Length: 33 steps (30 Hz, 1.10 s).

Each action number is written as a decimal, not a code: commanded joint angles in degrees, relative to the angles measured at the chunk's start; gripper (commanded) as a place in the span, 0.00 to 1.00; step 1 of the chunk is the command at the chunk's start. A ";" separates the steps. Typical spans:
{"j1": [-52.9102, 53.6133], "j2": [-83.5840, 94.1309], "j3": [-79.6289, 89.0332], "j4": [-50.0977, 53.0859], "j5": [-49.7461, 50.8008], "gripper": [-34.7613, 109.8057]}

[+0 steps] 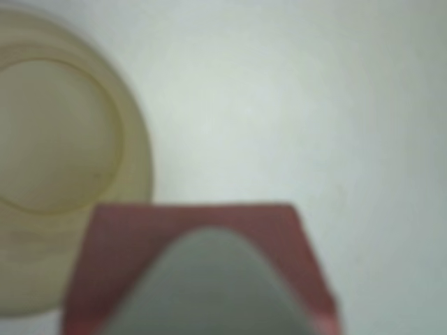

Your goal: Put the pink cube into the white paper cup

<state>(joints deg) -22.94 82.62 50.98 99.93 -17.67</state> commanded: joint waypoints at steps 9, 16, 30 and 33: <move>-6.59 0.35 -6.59 0.88 3.96 0.24; -7.38 -2.29 -6.42 0.88 4.39 0.25; -6.50 -3.08 -6.68 0.88 2.29 0.54; -6.24 -3.34 -6.68 0.88 2.02 0.57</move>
<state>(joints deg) -29.27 77.34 48.43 99.93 -14.77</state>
